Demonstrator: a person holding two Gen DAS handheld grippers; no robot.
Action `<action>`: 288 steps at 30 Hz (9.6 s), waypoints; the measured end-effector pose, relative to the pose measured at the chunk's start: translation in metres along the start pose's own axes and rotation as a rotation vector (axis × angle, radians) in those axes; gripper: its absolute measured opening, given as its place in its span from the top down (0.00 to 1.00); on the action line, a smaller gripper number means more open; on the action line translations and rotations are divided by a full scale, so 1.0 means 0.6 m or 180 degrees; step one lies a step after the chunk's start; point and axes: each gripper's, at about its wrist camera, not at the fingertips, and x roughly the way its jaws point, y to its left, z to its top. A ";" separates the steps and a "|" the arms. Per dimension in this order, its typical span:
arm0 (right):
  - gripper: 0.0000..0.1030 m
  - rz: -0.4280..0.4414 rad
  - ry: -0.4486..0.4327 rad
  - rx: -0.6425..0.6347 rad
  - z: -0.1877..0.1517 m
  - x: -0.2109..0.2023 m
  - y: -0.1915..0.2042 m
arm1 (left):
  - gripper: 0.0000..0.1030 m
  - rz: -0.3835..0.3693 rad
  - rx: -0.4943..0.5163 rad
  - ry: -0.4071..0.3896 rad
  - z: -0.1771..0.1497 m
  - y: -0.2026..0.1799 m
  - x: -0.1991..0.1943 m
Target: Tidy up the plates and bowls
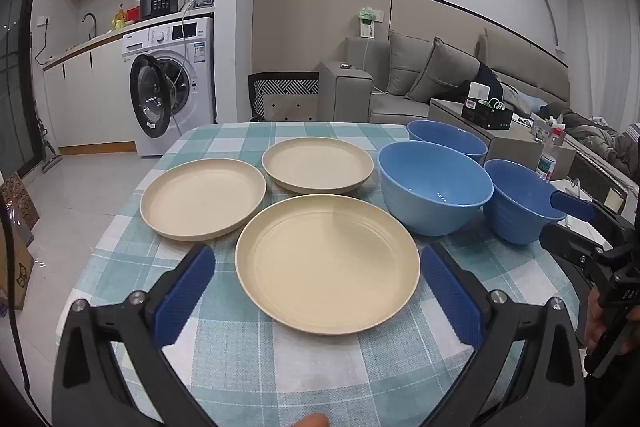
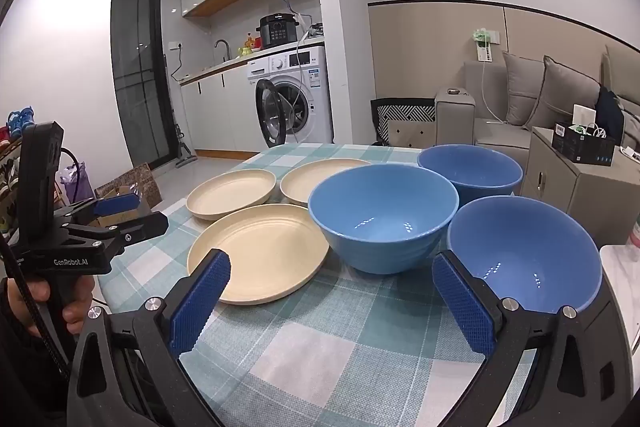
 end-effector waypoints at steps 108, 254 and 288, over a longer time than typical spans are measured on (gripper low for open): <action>0.00 0.0013 0.0015 -0.0002 -0.005 0.005 0.004 | 0.00 0.0076 0.0054 0.0032 -0.008 0.012 0.010; 0.01 0.0203 0.1147 -0.0097 0.343 0.408 -0.119 | 0.04 0.0158 0.0052 0.0543 0.221 0.127 0.341; 0.23 0.0212 0.1980 -0.0053 0.282 0.561 -0.123 | 0.37 -0.0003 0.0054 0.1189 0.196 0.127 0.456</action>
